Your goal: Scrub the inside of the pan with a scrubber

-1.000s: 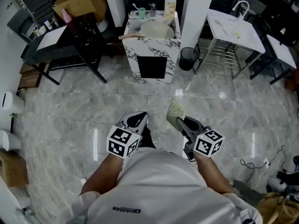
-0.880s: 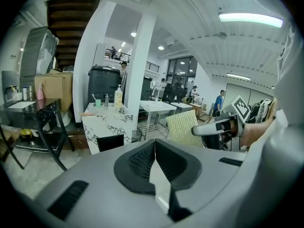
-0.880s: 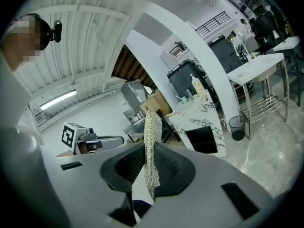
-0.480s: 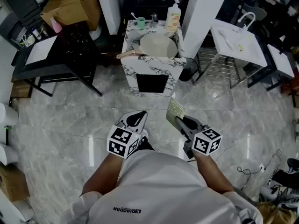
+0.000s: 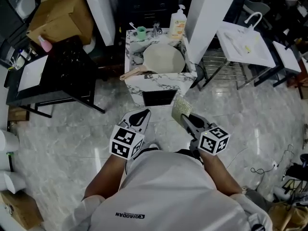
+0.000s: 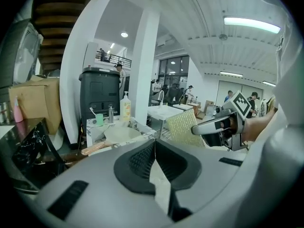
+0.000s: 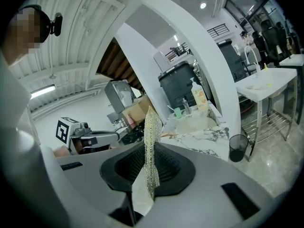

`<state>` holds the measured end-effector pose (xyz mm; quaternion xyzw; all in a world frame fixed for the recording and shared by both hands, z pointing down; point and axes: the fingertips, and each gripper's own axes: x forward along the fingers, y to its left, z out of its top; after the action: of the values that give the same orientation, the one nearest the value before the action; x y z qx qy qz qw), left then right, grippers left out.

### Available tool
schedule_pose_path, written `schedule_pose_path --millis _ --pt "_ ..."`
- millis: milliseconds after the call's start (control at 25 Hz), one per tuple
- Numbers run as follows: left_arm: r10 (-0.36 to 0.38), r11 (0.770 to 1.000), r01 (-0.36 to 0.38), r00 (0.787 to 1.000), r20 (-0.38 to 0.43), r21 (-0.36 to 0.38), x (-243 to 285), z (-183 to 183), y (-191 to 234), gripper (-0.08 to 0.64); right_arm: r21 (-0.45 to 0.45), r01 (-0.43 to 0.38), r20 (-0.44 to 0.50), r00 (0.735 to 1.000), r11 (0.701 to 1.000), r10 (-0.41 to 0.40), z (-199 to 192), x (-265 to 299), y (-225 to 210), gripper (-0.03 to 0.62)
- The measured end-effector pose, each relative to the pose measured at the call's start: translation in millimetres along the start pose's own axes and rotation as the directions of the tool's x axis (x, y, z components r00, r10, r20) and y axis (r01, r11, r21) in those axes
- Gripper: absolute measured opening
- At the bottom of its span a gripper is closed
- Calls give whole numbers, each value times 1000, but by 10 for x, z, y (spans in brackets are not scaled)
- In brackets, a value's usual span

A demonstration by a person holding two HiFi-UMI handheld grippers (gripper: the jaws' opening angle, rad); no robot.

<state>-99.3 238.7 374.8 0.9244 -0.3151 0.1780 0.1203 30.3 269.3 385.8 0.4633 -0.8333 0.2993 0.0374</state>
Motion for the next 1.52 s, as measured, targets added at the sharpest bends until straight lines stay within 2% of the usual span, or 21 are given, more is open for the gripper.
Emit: schedule_pose_path --millis 240,360,560,880,1280,1400,1520 --pt "-31 999 31 999 -8 -9 216 13 280 15 25 45 -12 999 999 -44 96 255 -202 72" --pt "-37 999 37 999 -35 -19 339 -57 373 15 37 49 -16 999 998 -48 152 373 -301 72" --pt "-39 999 39 999 -32 -2 504 -30 515 15 45 42 -15 999 998 -41 217 610 -485 72" --pt "33 999 -33 997 -68 15 988 46 958 15 51 -5 -29 1000 999 6 483 1113 -930 72" --pt "129 991 -125 985 -116 42 1915 532 1524 17 22 -54 -61 997 998 56 1245 1728 -1829 72" --pt "180 983 -171 972 -153 67 2209 577 1718 17 21 -77 -95 992 997 79 1388 1940 -2142 72" --pt "222 974 -206 949 -223 93 2436 504 1903 17 7 -103 -146 984 995 103 1466 2199 -2417 72"
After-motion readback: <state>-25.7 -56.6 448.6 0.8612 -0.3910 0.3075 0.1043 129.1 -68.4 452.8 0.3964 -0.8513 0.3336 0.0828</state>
